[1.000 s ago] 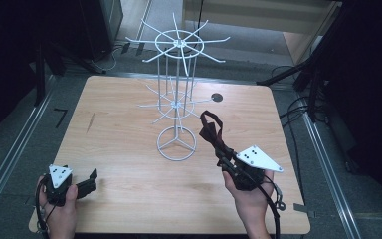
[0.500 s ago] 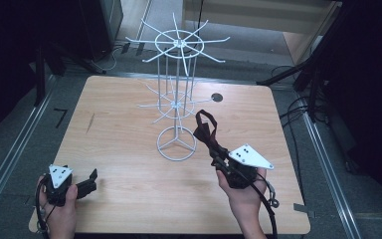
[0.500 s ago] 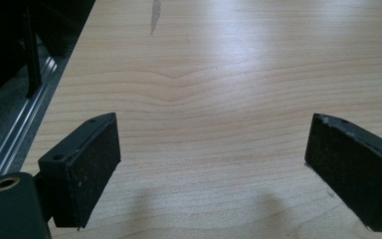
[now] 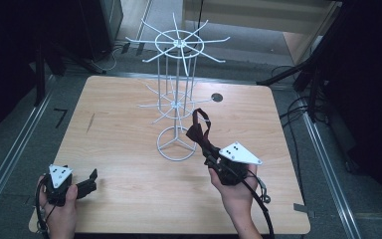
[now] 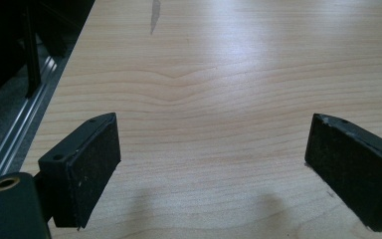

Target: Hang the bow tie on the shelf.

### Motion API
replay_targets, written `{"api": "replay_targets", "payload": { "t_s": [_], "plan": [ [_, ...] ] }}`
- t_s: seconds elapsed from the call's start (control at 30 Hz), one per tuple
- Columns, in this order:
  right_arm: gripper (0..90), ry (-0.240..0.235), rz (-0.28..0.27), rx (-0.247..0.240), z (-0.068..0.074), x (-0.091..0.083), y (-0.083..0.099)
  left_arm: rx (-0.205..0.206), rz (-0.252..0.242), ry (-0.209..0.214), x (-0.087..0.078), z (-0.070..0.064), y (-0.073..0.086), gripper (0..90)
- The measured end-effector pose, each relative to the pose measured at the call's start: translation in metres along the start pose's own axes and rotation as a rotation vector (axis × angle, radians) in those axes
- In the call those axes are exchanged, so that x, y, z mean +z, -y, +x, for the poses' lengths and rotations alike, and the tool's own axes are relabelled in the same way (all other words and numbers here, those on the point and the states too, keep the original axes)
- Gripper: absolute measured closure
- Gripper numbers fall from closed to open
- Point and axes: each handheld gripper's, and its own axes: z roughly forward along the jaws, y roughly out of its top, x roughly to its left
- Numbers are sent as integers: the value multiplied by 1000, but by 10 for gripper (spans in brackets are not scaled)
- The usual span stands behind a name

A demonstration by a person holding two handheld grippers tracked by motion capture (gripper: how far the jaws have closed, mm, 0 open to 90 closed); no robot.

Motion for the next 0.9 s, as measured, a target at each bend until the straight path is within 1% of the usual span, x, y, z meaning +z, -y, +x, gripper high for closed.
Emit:
{"api": "replay_targets", "payload": {
  "t_s": [0.5,0.9],
  "plan": [
    [786,-2,28,-16,3,16,3,0,3,0,0,0,0,79],
    [786,-3,53,-27,5,32,6,-1,3,1,0,0,0,79]
  ]
}}
